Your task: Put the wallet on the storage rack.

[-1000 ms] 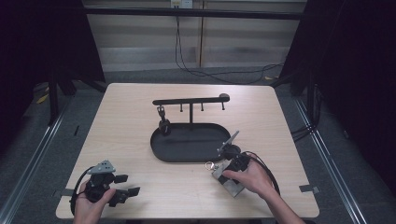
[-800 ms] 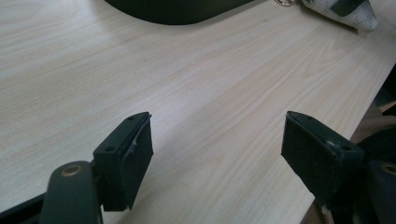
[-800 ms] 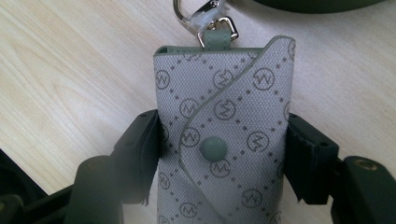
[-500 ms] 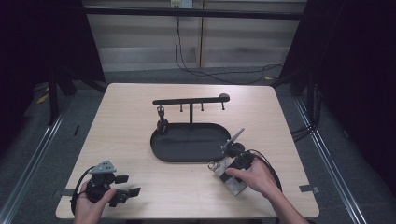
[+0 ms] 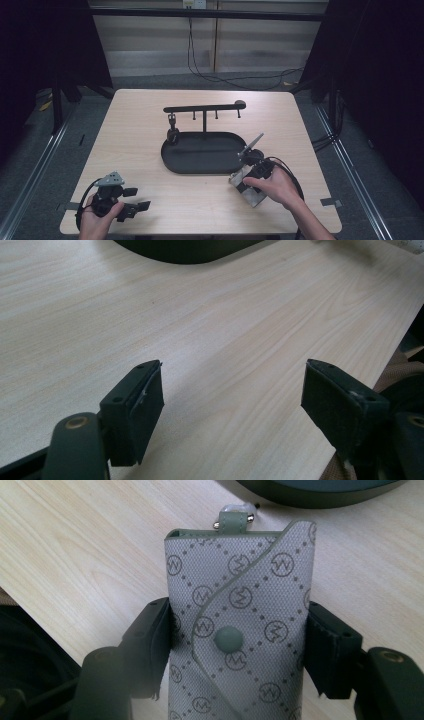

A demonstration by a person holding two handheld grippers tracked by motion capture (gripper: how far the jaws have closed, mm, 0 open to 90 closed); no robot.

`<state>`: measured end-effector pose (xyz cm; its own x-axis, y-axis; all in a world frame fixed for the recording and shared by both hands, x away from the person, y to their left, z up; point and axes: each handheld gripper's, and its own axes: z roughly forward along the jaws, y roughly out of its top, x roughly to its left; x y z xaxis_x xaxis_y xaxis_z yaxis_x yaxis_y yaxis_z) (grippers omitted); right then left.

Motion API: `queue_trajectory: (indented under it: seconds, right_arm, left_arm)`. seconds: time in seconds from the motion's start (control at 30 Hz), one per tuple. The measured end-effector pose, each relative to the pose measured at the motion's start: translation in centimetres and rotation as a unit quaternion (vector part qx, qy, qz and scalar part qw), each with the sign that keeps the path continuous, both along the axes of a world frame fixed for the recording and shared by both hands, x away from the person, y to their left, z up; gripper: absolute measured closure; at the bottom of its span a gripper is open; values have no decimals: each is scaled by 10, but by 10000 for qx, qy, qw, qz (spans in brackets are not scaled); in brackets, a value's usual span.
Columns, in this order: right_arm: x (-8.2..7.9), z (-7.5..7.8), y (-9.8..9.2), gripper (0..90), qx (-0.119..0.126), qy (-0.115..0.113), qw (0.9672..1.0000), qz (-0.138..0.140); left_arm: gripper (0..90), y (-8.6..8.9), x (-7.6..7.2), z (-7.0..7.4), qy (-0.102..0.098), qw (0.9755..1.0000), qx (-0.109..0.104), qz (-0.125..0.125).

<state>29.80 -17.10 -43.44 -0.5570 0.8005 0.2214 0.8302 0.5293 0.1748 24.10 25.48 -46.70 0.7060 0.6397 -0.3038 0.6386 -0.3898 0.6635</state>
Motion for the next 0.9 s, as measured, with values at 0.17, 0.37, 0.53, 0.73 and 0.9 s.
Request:
queue_trajectory:
  seconds: [0.17, 0.37, 0.53, 0.73, 0.9]
  right_arm:
    - [1, 8, -3, 352, 30, -31, 10000, -29]
    - [4, 17, -8, 352, 41, -80, 9999, -65]
    - [6, 22, -11, 352, 16, -89, 9999, -111]
    - [6, 31, -14, 352, -24, -172, 9997, -183]
    - [10, 41, -19, 352, -89, -242, 9993, -263]
  left_arm:
    - [246, 0, 0, 0, 17, 10000, -22, 56]
    - [235, 1, 2, -1, 91, 9999, -22, 80]
    - [214, 1, 3, -1, 79, 10000, -44, 33]
    - [200, -2, 2, -1, 78, 10000, -23, -13]
    - [200, -1, 3, -1, 94, 9999, -61, -10]
